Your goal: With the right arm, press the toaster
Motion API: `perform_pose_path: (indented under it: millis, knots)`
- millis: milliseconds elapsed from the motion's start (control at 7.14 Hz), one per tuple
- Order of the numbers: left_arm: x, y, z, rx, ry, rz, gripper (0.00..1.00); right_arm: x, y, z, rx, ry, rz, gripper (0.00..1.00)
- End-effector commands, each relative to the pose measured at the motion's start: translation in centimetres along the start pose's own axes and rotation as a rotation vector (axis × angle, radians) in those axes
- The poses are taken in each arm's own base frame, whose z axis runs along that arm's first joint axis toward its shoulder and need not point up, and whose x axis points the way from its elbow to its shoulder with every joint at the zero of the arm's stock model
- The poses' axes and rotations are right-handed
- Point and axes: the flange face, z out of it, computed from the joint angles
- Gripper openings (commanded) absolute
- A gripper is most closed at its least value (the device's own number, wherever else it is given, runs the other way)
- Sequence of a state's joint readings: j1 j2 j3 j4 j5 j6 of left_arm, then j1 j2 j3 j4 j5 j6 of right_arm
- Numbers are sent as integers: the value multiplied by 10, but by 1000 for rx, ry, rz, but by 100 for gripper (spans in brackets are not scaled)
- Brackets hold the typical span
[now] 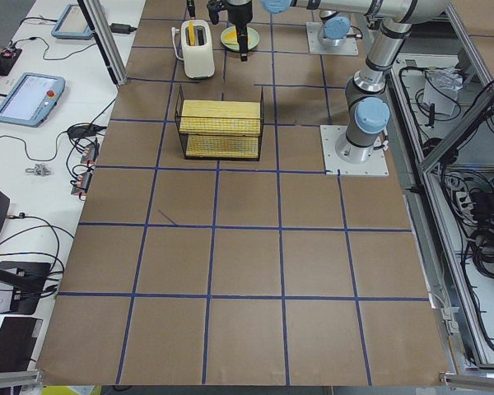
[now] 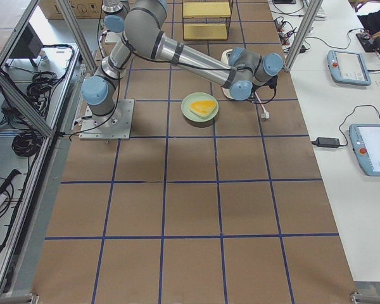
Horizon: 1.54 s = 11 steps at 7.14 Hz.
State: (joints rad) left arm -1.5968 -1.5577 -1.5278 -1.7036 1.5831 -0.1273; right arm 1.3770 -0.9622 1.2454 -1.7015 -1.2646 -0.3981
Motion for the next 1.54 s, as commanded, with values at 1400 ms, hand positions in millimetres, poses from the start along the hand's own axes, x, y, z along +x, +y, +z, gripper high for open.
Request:
perform_pose_path:
  millis: [1400]
  knots:
    - [0, 0, 0, 0, 0, 0, 100, -174, 212, -164, -8, 335, -42, 99]
